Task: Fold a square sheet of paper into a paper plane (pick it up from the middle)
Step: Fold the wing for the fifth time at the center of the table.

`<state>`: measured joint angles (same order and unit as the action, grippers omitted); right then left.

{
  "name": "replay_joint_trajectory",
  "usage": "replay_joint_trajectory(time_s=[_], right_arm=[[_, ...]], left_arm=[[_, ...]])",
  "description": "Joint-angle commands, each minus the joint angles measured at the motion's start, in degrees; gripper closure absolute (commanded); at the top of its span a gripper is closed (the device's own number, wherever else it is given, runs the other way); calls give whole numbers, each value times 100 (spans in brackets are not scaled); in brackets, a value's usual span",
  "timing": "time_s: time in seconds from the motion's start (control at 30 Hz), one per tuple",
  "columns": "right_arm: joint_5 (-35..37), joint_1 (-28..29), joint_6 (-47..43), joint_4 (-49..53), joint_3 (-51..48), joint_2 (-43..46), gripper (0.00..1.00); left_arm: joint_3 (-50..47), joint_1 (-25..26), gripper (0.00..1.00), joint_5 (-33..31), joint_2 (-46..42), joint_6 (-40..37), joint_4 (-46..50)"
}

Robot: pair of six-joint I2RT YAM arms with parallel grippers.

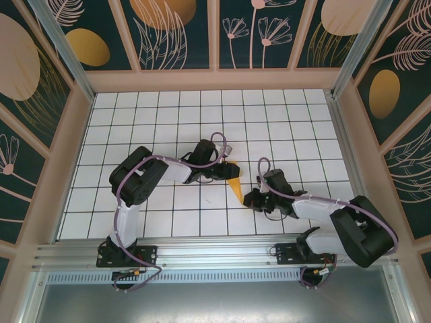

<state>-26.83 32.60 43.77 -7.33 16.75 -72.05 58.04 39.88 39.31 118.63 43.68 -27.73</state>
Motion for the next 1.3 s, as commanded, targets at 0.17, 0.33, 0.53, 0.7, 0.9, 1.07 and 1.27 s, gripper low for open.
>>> replay_joint_trajectory(time_s=[0.17,0.33,0.53,0.7,0.9,1.07,1.27], right_arm=[[-13,71,-177,559,626,388,90],[-99,222,-229,216,954,-255,90],[54,177,-312,144,1017,-1007,90],[62,122,-188,170,537,-919,90],[10,114,-20,303,82,-275,90],[133,64,33,676,-62,223,89],[155,16,8,601,248,716,88]], left_arm=[[-94,-34,61,-648,424,-220,922],[-79,-33,61,-634,433,-202,909],[-68,-34,61,-622,415,-206,934],[-99,-33,62,-638,415,-228,951],[-61,-33,62,-642,465,-246,952],[-52,-34,62,-628,487,-254,958],[-49,-37,62,-596,460,-255,948]])
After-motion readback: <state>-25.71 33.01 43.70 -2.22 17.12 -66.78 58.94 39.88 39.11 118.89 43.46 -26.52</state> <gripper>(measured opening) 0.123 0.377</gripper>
